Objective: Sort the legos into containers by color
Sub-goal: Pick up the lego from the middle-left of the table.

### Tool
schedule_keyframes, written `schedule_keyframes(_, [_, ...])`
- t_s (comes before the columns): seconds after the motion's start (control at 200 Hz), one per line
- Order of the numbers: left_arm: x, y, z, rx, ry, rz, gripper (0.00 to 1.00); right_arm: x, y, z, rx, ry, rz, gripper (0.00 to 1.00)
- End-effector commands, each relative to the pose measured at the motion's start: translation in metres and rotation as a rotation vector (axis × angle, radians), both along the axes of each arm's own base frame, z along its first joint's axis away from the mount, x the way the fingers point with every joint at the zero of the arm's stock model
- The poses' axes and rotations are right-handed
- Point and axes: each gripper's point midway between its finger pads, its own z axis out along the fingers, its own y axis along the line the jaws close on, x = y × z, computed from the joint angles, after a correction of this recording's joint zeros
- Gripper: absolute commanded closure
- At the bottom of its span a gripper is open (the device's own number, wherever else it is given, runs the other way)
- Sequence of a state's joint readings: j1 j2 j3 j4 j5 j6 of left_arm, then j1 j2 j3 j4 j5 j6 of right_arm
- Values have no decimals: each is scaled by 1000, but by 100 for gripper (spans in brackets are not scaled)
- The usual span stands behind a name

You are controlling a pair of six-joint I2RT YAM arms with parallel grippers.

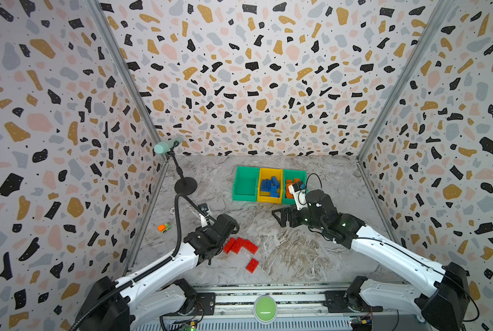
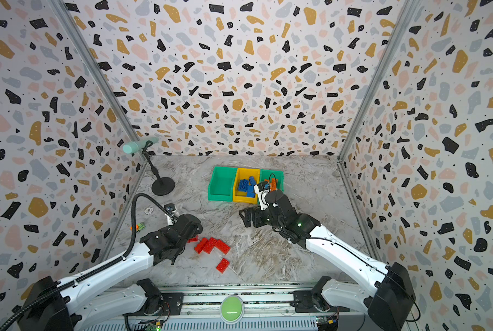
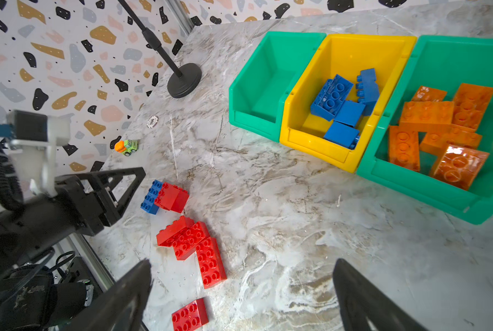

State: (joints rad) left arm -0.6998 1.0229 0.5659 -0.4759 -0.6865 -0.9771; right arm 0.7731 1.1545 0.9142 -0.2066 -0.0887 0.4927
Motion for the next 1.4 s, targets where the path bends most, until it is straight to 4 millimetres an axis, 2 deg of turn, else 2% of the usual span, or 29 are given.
schedule_keyframes(0.0, [-16,27,-15,-7,-3,135,37,-1,13,31,65,-54,46,1])
schedule_keyframes(0.105, [-23,39,-36,-19,36,171,38,-2,10,35,64,-61,36,1])
schedule_keyframes(0.225, [-25,40,-56,-46,80,178,39,-4,3,39,65,-71,15,1])
schedule_keyframes(0.44, [-24,38,-74,-24,149,165,41,-8,-7,39,59,-78,-10,1])
schedule_keyframes(0.576, [-24,33,-82,-39,166,147,41,-9,-10,37,57,-79,-13,1])
schedule_keyframes(1.141, [-14,50,-99,30,254,152,41,-10,-14,37,52,-87,-25,1])
schedule_keyframes(1.311, [-9,44,-99,12,271,133,64,-9,-17,38,53,-92,-35,1])
schedule_keyframes(1.396, [-6,40,-97,7,282,119,69,-9,-17,37,50,-89,-37,1])
